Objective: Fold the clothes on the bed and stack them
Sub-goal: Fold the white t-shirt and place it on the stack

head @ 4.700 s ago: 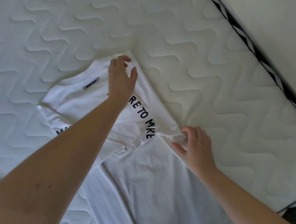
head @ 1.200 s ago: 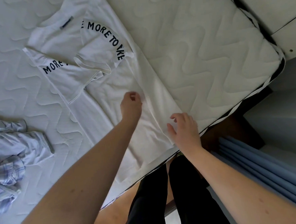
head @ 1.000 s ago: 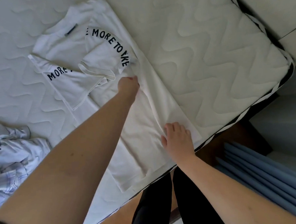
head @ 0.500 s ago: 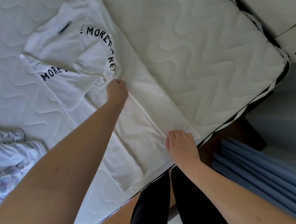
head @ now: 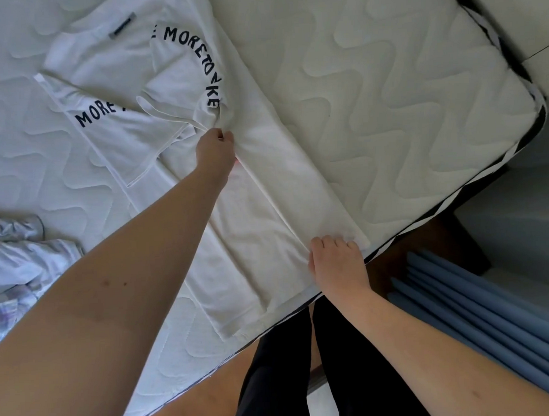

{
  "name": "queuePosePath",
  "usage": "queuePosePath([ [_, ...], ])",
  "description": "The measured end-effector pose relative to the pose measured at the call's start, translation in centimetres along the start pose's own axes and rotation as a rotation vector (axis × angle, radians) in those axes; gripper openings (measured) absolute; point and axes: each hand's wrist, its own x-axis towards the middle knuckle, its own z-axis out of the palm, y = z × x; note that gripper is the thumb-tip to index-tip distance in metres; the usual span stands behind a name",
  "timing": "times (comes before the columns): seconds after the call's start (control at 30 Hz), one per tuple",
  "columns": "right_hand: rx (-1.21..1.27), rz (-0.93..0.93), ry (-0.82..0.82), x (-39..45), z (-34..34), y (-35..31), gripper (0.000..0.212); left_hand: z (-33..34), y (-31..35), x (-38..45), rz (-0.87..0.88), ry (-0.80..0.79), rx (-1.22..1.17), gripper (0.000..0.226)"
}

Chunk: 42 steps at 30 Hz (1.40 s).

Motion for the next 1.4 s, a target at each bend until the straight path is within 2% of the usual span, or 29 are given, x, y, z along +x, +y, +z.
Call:
queuePosePath([
  [0.13,-0.039,0.007,-0.081,-0.3,0.2,0.2,0.018,0.2,0.8,-0.3,-0.095,-0.039,-0.197,0.021],
  [0.23,-0.008,-0.031,-0.067,-0.7,-0.2,0.2,0.018,0.4,1.2,-0.7,-0.139,-0.095,-0.317,0.015],
  [0.3,0.024,-0.047,-0.037,-0.7,-0.3,0.1,0.022,0.5,1.2,-0.9,-0.158,-0.116,-0.348,0.012],
  [0.4,0.013,-0.078,-0.14,-0.7,-0.4,0.1,0.017,0.2,1.0,-1.3,-0.215,-0.157,-0.374,0.013],
  [0.47,0.031,-0.043,-0.169,-0.5,-0.3,0.3,0.028,0.2,0.8,-2.1,-0.263,-0.254,-0.354,0.02],
  [0.53,0.079,0.007,-0.104,-0.2,-0.7,0.7,0.038,0.5,0.4,-3.4,-0.307,-0.394,-0.301,0.028],
  [0.63,0.239,0.169,0.143,0.5,-0.8,2.4,0.027,1.7,-0.5,-5.9,-0.355,-0.526,-0.307,0.031],
  [0.67,0.307,0.244,0.174,0.7,-0.8,3.2,0.031,2.2,-0.8,-6.7,-0.373,-0.545,-0.344,0.031],
  [0.77,0.581,0.387,0.046,1.6,-0.1,5.9,0.04,3.7,-1.5,-8.8,-0.458,-0.567,-0.51,0.034],
  [0.93,0.857,0.37,-0.054,3.2,0.6,8.9,0.024,5.6,-2.3,-12.1,-0.552,-0.625,-0.728,0.032],
  [1.03,0.874,0.356,-0.064,3.3,0.8,9.4,0.019,6.4,-2.6,-13.8,-0.582,-0.59,-0.822,0.03],
  [1.2,0.887,0.375,-0.1,2.7,1.1,10.0,0.013,8.2,-3.1,-17.4,-0.707,-0.644,-0.826,0.026],
  [1.33,0.937,0.417,-0.121,1.9,1.3,10.6,0.018,9.2,-3.7,-20.1,-0.795,-0.62,-0.963,0.03],
  [1.4,0.965,0.421,-0.121,1.6,1.3,10.7,0.019,9.7,-4.0,-21.4,-0.808,-0.56,-0.959,0.029],
])
